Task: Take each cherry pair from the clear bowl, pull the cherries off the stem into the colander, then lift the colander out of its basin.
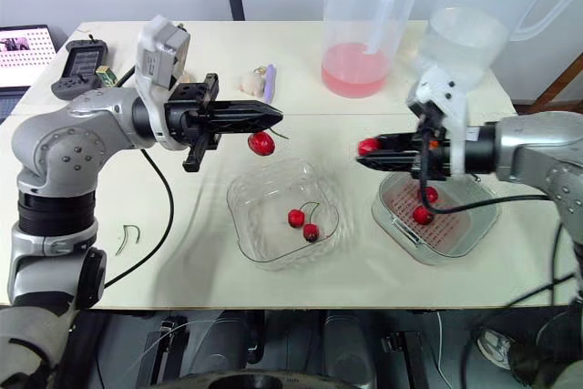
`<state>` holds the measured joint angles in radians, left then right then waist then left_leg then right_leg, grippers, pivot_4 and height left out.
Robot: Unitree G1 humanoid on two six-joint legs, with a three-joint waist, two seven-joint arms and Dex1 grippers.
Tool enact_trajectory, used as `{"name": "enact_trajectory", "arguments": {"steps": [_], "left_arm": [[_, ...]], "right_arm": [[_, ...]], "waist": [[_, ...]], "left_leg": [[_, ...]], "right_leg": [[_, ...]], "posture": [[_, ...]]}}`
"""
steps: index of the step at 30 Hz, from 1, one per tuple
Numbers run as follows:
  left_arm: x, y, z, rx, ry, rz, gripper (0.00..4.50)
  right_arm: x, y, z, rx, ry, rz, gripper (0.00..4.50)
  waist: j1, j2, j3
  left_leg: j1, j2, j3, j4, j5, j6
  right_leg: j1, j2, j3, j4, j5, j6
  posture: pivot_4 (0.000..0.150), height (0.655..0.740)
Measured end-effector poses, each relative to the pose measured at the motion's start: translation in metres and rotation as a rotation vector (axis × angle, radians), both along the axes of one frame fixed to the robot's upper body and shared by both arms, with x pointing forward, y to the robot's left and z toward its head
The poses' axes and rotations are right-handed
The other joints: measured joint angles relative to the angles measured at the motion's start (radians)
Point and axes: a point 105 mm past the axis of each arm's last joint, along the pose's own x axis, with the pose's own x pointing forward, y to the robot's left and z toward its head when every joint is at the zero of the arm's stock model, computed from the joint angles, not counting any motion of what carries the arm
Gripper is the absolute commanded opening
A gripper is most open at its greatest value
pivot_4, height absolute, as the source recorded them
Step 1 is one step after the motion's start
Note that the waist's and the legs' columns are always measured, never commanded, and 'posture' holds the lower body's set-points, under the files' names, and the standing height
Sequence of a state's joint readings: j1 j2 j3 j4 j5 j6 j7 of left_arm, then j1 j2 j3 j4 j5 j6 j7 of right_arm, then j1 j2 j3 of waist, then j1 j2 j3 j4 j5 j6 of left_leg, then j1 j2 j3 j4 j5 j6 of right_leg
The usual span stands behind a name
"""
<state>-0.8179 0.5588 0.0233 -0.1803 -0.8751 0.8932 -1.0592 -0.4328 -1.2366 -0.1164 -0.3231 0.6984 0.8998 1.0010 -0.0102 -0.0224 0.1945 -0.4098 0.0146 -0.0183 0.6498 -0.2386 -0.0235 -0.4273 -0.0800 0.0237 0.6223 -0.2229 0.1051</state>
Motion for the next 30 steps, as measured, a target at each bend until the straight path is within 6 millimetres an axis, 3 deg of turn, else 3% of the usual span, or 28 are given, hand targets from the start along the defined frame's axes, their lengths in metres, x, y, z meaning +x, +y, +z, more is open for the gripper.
{"name": "enact_trajectory", "arguments": {"steps": [2, 4, 10, 13, 14, 18, 21, 26, 30], "left_arm": [[0.001, 0.003, -0.003, -0.001, 0.005, 0.013, 0.0], [0.002, 0.004, -0.006, 0.001, 0.011, 0.02, 0.0], [0.003, 0.004, -0.005, 0.0, -0.005, 0.028, 0.0], [0.003, 0.004, -0.006, 0.001, -0.005, 0.026, 0.0], [0.003, 0.003, -0.006, 0.003, -0.004, 0.025, 0.0], [0.003, 0.003, -0.007, 0.006, -0.003, 0.023, 0.0], [0.003, 0.002, -0.007, 0.005, -0.003, 0.021, 0.0], [0.002, 0.0, -0.006, 0.0, -0.004, 0.014, 0.0], [0.001, -0.002, -0.005, -0.008, -0.004, 0.004, 0.0]], "right_arm": [[0.002, -0.03, -0.014, -0.119, 0.025, -0.075, 1.21], [0.0, -0.047, -0.029, -0.21, 0.043, -0.084, 1.21], [-0.005, -0.057, -0.053, -0.312, 0.068, -0.052, 1.21], [-0.005, -0.058, -0.06, -0.327, 0.074, -0.047, 2.1], [-0.005, -0.058, -0.06, -0.33, 0.075, -0.048, 2.64], [-0.006, -0.057, -0.059, -0.319, 0.078, -0.047, 4.45], [-0.006, -0.058, -0.055, -0.309, 0.076, -0.053, 4.45], [-0.006, -0.051, -0.029, -0.242, 0.034, -0.038, 4.45], [-0.009, -0.026, -0.003, -0.072, 0.007, 0.023, 4.45]], "waist": [[-0.002, 0.0, 0.0], [-0.008, 0.0, 0.0], [-0.007, 0.001, 0.0], [-0.003, 0.001, 0.0], [-0.003, 0.001, 0.0], [-0.003, 0.001, 0.0], [-0.003, 0.001, 0.0], [-0.004, 0.001, 0.0], [-0.005, 0.001, 0.0]], "left_leg": [[0.0, 0.0, 0.001, 0.0, 0.0, 0.0], [0.001, 0.0, 0.001, 0.0, 0.0, 0.0], [0.001, 0.0, 0.001, -0.001, 0.0, 0.0], [0.001, 0.0, 0.001, -0.001, 0.0, 0.0], [0.001, 0.0, 0.001, -0.001, 0.0, 0.0], [0.001, 0.0, 0.001, -0.001, 0.0, 0.0], [0.001, 0.0, 0.001, -0.001, 0.0, 0.0], [0.001, 0.0, 0.001, -0.001, 0.0, 0.0], [0.001, 0.001, 0.0, -0.001, 0.0, 0.0]], "right_leg": [[0.001, 0.0, 0.0, -0.001, 0.0, 0.0], [0.0, 0.0, 0.001, -0.001, 0.0, 0.0], [0.0, 0.0, 0.001, -0.001, 0.0, 0.0], [0.0, 0.0, 0.001, -0.001, 0.0, 0.0], [0.0, 0.0, 0.001, -0.001, 0.0, 0.0], [0.0, 0.0, 0.001, -0.001, 0.0, 0.0], [0.0, 0.0, 0.001, -0.001, 0.0, 0.0], [0.0, 0.0, 0.001, -0.001, 0.0, 0.0], [0.001, 0.001, 0.001, -0.001, 0.001, 0.0]], "posture": [[0.15, 0.74], [0.15, 0.74], [0.15, 0.74], [0.15, 0.74], [0.15, 0.74], [0.15, 0.74], [0.15, 0.74], [0.15, 0.74], [0.15, 0.74]]}}
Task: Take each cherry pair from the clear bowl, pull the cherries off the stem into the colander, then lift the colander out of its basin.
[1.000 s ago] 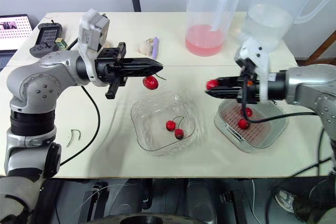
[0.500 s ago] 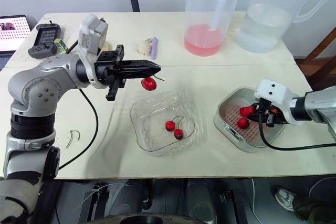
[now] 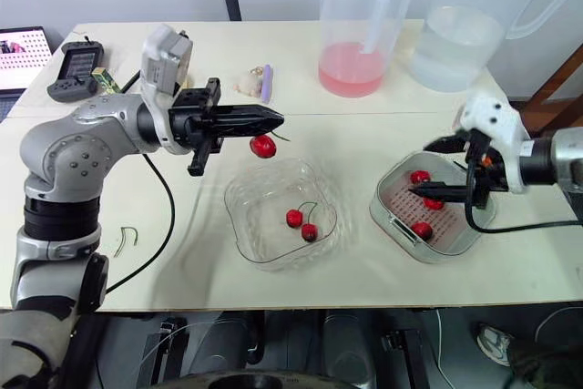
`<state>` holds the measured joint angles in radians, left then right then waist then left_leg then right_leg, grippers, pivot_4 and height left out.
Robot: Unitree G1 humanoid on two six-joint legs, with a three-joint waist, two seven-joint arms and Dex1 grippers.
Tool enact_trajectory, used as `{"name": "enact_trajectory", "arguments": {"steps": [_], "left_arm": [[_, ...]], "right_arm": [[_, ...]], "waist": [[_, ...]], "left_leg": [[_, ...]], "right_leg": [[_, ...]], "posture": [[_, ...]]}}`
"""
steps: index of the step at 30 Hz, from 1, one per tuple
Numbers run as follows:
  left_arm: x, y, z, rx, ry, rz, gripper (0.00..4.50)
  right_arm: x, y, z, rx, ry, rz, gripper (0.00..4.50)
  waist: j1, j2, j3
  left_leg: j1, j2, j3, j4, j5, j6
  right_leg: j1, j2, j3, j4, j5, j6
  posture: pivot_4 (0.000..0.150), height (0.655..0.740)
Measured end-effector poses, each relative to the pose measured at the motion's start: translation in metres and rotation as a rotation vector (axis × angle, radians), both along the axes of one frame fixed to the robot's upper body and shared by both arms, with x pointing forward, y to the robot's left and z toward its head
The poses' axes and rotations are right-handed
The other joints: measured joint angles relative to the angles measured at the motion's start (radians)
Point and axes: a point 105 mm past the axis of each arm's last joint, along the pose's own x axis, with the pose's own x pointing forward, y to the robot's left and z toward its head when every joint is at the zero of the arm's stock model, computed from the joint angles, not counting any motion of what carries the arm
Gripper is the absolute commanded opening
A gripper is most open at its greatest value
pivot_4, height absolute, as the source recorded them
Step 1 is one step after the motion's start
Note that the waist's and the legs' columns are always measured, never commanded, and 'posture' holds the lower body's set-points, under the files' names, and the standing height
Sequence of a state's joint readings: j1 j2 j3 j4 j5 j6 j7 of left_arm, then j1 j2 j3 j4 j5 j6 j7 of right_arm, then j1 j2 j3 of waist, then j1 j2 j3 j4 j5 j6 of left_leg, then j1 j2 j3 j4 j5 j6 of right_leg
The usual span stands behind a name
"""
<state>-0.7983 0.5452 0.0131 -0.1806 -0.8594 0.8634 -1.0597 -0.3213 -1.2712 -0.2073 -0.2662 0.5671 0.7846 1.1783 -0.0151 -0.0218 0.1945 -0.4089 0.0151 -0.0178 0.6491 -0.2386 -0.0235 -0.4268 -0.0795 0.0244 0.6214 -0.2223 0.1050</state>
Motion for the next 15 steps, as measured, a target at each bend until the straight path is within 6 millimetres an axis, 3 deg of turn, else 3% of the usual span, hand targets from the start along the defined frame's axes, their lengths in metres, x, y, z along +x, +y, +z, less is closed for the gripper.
{"name": "enact_trajectory", "arguments": {"steps": [2, 3, 6, 12, 15], "left_arm": [[0.0, 0.0, 0.001, -0.001, -0.002, -0.003, 0.0], [-0.001, -0.004, 0.002, -0.005, -0.001, -0.022, 0.0], [-0.007, -0.012, 0.009, -0.016, -0.017, -0.074, 0.0], [-0.008, -0.017, 0.009, -0.023, -0.007, -0.097, 0.0], [-0.008, -0.018, 0.009, -0.025, -0.007, -0.1, 0.0]], "right_arm": [[-0.005, 0.024, 0.012, 0.146, 0.019, 0.066, 4.45], [-0.005, 0.049, 0.026, 0.274, -0.011, 0.152, 4.45], [-0.006, 0.089, 0.042, 0.397, -0.055, 0.267, 4.45], [-0.005, 0.138, 0.045, 0.544, 0.003, 0.357, 4.45], [-0.006, 0.149, 0.048, 0.558, 0.012, 0.372, 4.45]], "waist": [[0.003, -0.001, 0.0], [-0.002, 0.0, 0.0], [0.0, -0.001, 0.0], [0.004, 0.0, 0.0], [0.004, 0.0, 0.0]], "left_leg": [[0.0, 0.0, 0.0, 0.0, 0.0, 0.0], [0.0, 0.0, 0.0, 0.001, 0.0, 0.0], [0.0, 0.0, -0.001, 0.001, 0.0, 0.0], [-0.001, 0.0, -0.001, 0.001, 0.0, 0.0], [-0.001, 0.0, -0.001, 0.001, 0.0, 0.0]], "right_leg": [[0.001, 0.0, 0.0, 0.0, 0.0, 0.0], [0.001, 0.0, 0.0, 0.0, 0.001, 0.0], [0.001, 0.0, 0.0, 0.0, 0.001, 0.0], [0.001, 0.0, 0.0, 0.0, 0.002, 0.003], [0.001, 0.0, 0.0, 0.0, 0.003, 0.003]], "posture": [[0.15, 0.74], [0.15, 0.74], [0.15, 0.74], [0.15, 0.74], [0.15, 0.74]]}}
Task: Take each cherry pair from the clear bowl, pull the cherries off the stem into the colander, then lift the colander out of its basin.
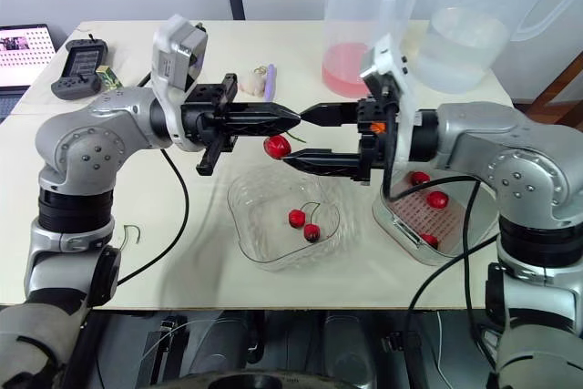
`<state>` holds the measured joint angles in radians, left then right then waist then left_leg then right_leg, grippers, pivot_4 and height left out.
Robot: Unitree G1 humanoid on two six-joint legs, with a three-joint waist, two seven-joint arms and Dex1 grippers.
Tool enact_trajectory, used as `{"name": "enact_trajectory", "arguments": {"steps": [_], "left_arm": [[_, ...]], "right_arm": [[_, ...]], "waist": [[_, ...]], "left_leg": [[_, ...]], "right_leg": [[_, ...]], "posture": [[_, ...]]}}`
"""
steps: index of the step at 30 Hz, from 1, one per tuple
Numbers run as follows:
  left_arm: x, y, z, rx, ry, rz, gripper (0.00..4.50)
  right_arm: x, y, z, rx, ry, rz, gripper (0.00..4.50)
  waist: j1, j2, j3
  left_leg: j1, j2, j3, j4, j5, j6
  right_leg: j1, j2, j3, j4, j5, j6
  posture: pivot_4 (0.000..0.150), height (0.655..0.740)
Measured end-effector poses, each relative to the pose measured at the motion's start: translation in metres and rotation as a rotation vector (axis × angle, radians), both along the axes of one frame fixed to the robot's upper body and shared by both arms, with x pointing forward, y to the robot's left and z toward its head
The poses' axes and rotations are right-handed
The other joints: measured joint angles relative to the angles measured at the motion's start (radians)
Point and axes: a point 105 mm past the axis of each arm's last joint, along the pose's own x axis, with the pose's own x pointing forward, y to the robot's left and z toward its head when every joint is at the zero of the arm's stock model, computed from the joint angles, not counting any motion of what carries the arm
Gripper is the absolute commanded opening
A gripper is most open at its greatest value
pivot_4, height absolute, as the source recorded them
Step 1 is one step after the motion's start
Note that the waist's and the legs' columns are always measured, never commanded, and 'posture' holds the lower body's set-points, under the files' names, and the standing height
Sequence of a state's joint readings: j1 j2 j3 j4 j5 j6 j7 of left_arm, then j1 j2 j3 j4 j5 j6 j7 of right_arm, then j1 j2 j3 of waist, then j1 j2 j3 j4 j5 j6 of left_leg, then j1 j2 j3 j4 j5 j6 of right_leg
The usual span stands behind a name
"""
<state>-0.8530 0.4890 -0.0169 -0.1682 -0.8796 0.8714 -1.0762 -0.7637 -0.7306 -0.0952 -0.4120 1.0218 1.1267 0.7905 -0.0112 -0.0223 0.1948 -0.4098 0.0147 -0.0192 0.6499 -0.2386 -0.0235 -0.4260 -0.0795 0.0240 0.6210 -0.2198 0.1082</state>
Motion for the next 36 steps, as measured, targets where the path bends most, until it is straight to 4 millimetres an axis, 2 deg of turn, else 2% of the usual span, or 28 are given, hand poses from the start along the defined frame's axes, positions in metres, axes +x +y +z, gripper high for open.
{"name": "enact_trajectory", "arguments": {"steps": [5, 6, 8, 13, 24, 32, 36], "left_arm": [[0.0, 0.0, 0.0, 0.0, -0.001, 0.001, 0.0], [0.0, 0.0, 0.0, 0.0, -0.002, 0.002, 0.0], [0.0, 0.0, 0.001, -0.001, -0.003, 0.004, 0.0], [0.001, 0.0, 0.001, -0.001, -0.003, 0.007, 0.0], [0.001, 0.0, 0.001, 0.0, -0.004, 0.008, 0.0], [0.001, -0.001, 0.001, 0.0, -0.005, 0.01, 0.0], [0.002, -0.001, 0.001, 0.0, -0.006, 0.012, 0.0]], "right_arm": [[-0.002, 0.013, -0.01, -0.007, 0.054, 0.023, 4.45], [-0.002, 0.014, -0.011, -0.01, 0.062, 0.023, 4.19], [-0.002, 0.016, -0.012, -0.007, 0.07, 0.024, 3.49], [-0.002, 0.019, -0.011, 0.004, 0.076, 0.026, 1.07], [-0.002, 0.019, -0.011, 0.015, 0.089, 0.029, 1.07], [-0.001, 0.005, -0.04, -0.071, 0.158, -0.026, 1.07], [-0.003, 0.0, -0.042, -0.092, 0.154, -0.042, 1.07]], "waist": [[-0.002, 0.0, 0.0], [-0.002, 0.0, 0.0], [-0.002, 0.0, 0.0], [-0.002, 0.0, 0.0], [-0.003, 0.0, 0.0], [-0.002, 0.0, 0.0], [-0.003, 0.0, 0.0]], "left_leg": [[0.0, 0.0, 0.0, 0.0, 0.0, 0.0], [0.0, 0.0, 0.0, 0.0, 0.0, 0.0], [0.0, 0.0, 0.0, 0.0, 0.0, 0.0], [0.0, 0.0, 0.0, 0.0, 0.0, 0.0], [0.0, 0.0, 0.0, 0.0, 0.0, 0.0], [0.0, 0.0, 0.0, 0.0, 0.0, 0.0], [0.0, 0.0, 0.0, -0.001, 0.0, 0.0]], "right_leg": [[0.0, 0.0, 0.0, 0.0, 0.0, 0.0], [0.0, 0.0, 0.0, 0.0, 0.0, 0.0], [0.0, 0.0, 0.0, 0.0, 0.0, 0.0], [0.0, 0.0, 0.0, 0.0, 0.0, 0.0], [0.0, 0.0, 0.0, 0.0, 0.0, 0.0], [0.0, 0.0, 0.0, 0.0, 0.0, 0.0], [0.0, 0.0, 0.0, 0.0, -0.001, -0.001]], "posture": [[0.15, 0.74], [0.15, 0.74], [0.15, 0.74], [0.15, 0.74], [0.15, 0.74], [0.15, 0.74], [0.15, 0.74]]}}
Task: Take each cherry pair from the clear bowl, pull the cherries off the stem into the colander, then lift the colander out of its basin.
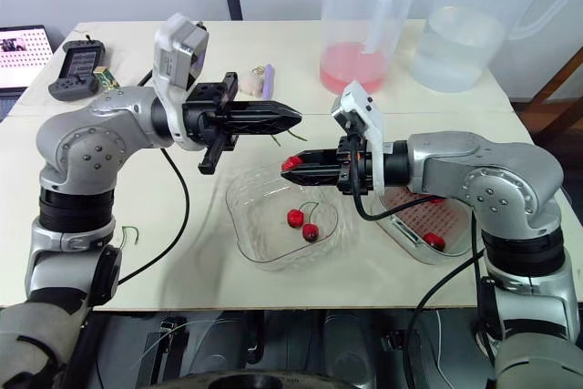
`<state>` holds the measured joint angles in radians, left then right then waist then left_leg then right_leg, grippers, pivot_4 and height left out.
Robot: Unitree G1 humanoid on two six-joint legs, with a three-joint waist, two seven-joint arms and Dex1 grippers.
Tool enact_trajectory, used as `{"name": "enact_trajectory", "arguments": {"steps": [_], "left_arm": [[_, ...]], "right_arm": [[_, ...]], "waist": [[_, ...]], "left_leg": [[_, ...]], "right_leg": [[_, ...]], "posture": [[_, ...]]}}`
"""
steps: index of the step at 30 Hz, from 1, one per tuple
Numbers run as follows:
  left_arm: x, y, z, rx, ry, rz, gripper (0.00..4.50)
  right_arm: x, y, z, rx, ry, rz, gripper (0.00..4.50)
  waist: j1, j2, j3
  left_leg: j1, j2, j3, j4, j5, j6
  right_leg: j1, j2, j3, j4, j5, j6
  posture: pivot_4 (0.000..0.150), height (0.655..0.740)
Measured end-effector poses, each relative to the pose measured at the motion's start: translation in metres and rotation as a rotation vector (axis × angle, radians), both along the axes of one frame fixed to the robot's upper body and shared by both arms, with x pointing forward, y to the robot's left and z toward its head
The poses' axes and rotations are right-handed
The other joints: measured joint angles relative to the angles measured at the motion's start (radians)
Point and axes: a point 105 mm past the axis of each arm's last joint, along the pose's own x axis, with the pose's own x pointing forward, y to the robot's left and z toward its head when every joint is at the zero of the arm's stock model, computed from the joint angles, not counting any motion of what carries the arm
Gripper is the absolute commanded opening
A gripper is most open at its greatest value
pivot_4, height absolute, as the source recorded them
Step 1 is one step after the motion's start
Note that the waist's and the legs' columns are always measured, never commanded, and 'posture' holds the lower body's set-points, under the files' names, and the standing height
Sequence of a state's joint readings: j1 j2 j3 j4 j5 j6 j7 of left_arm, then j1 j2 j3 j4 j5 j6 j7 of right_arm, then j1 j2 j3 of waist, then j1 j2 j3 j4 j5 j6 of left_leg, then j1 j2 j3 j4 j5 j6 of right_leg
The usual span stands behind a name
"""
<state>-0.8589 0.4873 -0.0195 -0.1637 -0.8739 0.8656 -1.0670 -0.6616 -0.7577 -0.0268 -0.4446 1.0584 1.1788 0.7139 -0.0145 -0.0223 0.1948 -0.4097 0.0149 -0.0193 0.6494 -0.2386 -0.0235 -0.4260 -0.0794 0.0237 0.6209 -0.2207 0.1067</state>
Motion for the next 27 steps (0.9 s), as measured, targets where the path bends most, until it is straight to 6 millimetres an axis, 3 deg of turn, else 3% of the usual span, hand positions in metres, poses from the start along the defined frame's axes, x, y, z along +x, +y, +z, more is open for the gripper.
{"name": "enact_trajectory", "arguments": {"steps": [7, 11, 15, 21, 26, 27], "left_arm": [[0.003, 0.002, 0.0, 0.003, -0.004, 0.007, 0.0], [0.007, 0.007, 0.0, 0.016, -0.005, 0.019, 0.0], [0.007, 0.018, -0.009, 0.053, 0.029, 0.027, 0.0], [0.006, 0.021, -0.018, 0.069, 0.048, 0.023, 0.0], [0.007, 0.022, -0.021, 0.064, 0.055, 0.041, 0.0], [0.007, 0.021, -0.02, 0.06, 0.053, 0.046, 0.0]], "right_arm": [[-0.005, -0.037, 0.008, -0.07, -0.045, -0.097, 1.07], [-0.004, -0.085, 0.008, -0.266, -0.086, -0.242, 1.07], [-0.004, -0.131, -0.013, -0.515, -0.071, -0.335, 1.07], [-0.006, -0.162, -0.035, -0.692, -0.066, -0.339, 1.07], [-0.002, -0.168, -0.053, -0.737, -0.048, -0.337, 2.52], [0.0, -0.169, -0.057, -0.744, -0.045, -0.333, 3.27]], "waist": [[0.003, 0.0, 0.0], [0.004, 0.001, 0.0], [-0.003, 0.0, 0.0], [0.0, 0.001, 0.0], [0.001, 0.001, 0.0], [0.001, 0.001, 0.0]], "left_leg": [[-0.001, 0.0, 0.0, 0.0, 0.0, 0.0], [-0.001, 0.0, 0.001, 0.0, 0.0, 0.0], [0.001, 0.0, 0.002, -0.001, 0.0, 0.0], [0.001, 0.0, 0.002, -0.001, 0.0, 0.0], [0.0, 0.0, 0.002, -0.001, 0.0, 0.0], [0.0, 0.0, 0.002, -0.001, 0.0, 0.0]], "right_leg": [[0.0, 0.0, 0.0, -0.001, -0.001, -0.001], [0.0, 0.0, 0.0, -0.002, -0.001, -0.002], [0.0, 0.0, 0.001, -0.002, -0.001, -0.002], [0.0, 0.0, 0.001, -0.002, -0.001, -0.002], [0.0, 0.0, 0.001, -0.002, -0.001, -0.002], [0.0, -0.001, 0.001, -0.002, -0.001, -0.002]], "posture": [[0.15, 0.74], [0.15, 0.74], [0.15, 0.74], [0.15, 0.74], [0.15, 0.74], [0.15, 0.74]]}}
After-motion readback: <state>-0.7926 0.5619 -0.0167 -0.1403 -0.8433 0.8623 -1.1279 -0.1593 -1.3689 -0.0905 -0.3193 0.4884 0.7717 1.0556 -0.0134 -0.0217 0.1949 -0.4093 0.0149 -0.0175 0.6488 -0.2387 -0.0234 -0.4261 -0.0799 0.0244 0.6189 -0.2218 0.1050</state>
